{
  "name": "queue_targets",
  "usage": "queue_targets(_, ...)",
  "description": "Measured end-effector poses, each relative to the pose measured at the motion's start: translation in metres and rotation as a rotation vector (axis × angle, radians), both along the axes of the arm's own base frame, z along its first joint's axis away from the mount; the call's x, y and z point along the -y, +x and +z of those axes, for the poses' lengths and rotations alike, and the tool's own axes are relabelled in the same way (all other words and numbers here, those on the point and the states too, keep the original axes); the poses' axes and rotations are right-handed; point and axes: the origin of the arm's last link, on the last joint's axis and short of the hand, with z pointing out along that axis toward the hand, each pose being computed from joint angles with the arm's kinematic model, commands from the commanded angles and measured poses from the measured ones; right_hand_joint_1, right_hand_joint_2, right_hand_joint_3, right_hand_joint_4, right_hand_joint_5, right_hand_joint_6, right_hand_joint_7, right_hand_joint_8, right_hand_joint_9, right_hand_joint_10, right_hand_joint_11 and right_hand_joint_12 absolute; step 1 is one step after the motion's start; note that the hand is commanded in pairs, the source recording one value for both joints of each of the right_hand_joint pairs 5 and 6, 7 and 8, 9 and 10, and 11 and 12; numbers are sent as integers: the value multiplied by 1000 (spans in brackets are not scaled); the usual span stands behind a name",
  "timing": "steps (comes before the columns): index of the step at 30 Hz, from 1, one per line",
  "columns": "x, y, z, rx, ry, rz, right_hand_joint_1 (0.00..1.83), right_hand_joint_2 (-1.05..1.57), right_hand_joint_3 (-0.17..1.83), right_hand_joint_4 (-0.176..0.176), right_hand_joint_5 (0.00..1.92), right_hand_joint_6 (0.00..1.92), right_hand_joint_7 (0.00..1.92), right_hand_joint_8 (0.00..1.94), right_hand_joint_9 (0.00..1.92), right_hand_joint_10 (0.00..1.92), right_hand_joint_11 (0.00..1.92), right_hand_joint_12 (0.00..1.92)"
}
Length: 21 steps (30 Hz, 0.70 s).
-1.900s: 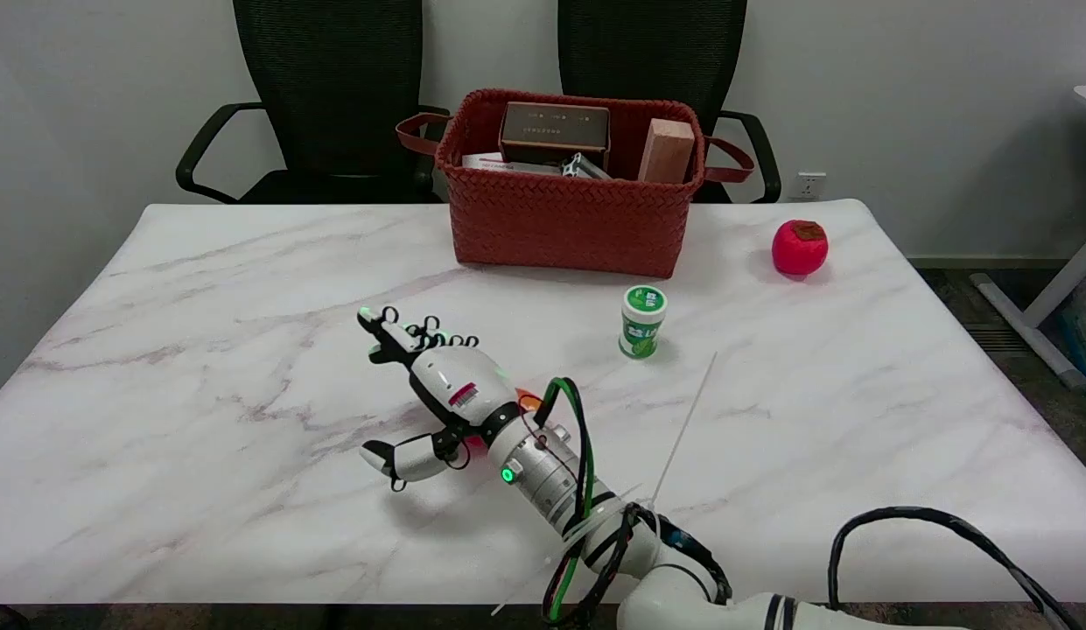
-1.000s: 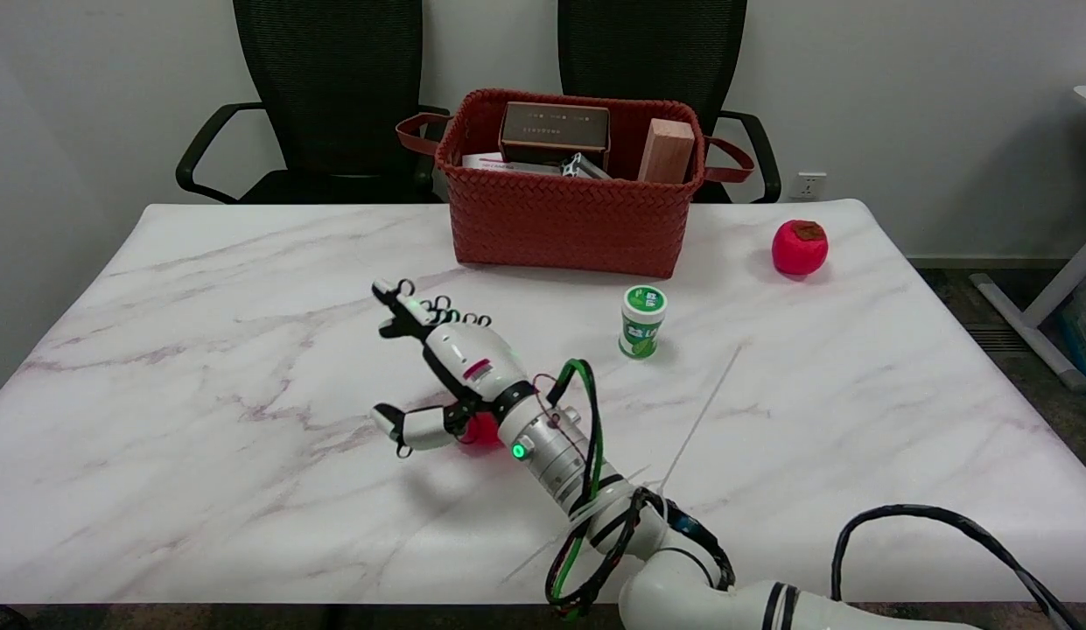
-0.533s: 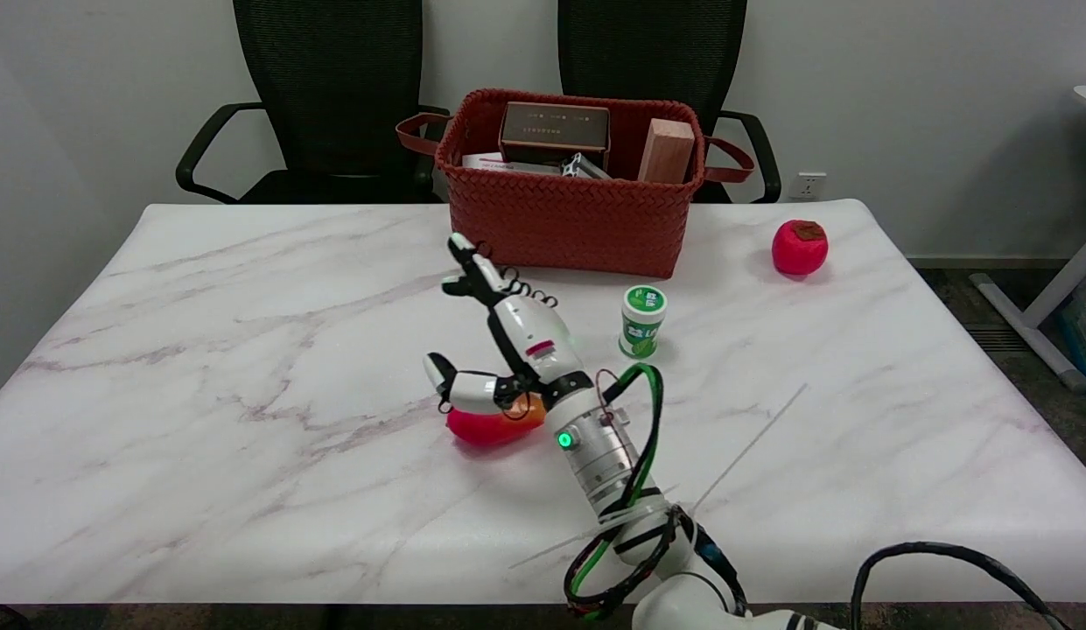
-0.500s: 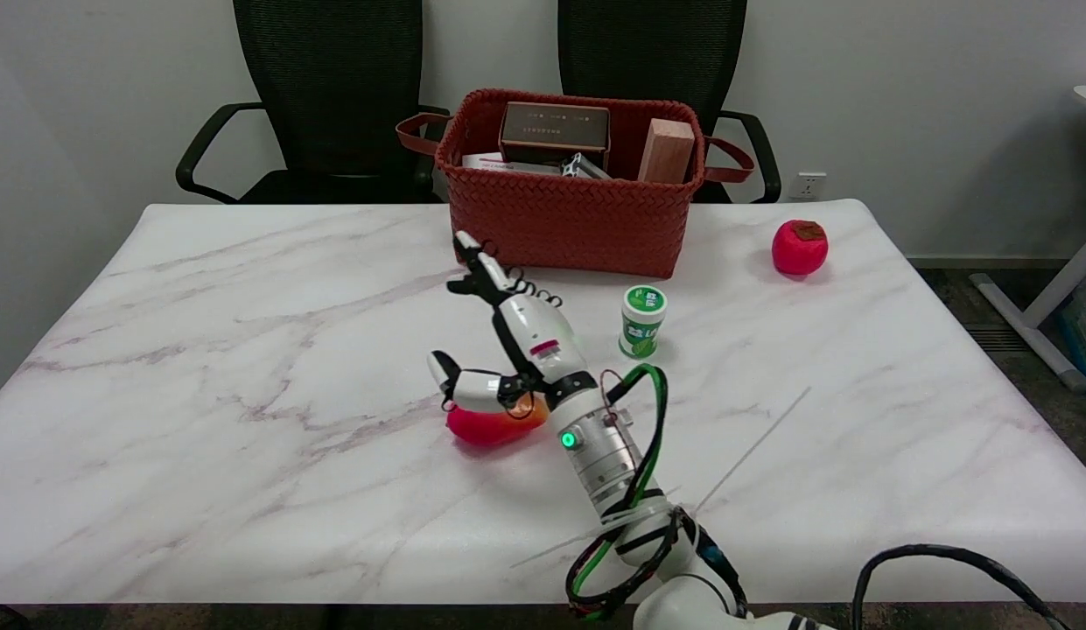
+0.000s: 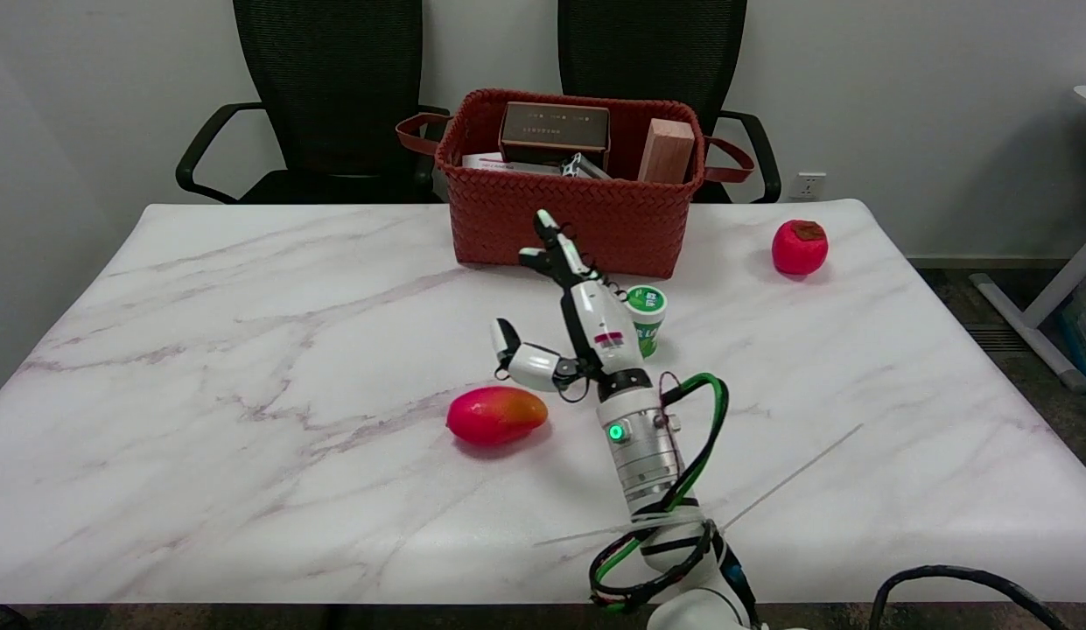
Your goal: Pick up the green gum jar.
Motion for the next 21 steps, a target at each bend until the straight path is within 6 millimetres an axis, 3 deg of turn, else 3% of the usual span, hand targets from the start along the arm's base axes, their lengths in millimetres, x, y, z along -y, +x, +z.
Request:
queue_targets(13,-2,4,33,86,-149,35,997,550,716,0,140,140,336,336,401,401,231,231)
queue_targets(16,-3,4,42,105,-189,42,974,489,688,0,65,65,284,284,285,285,98,98)
queue_targets(18,-3,4,47,117,-211,44,945,426,585,0,0,0,207,207,195,195,0,0)
queue_targets(21,-2,3,54,140,-240,43,917,384,329,0,0,0,106,106,121,121,0,0)
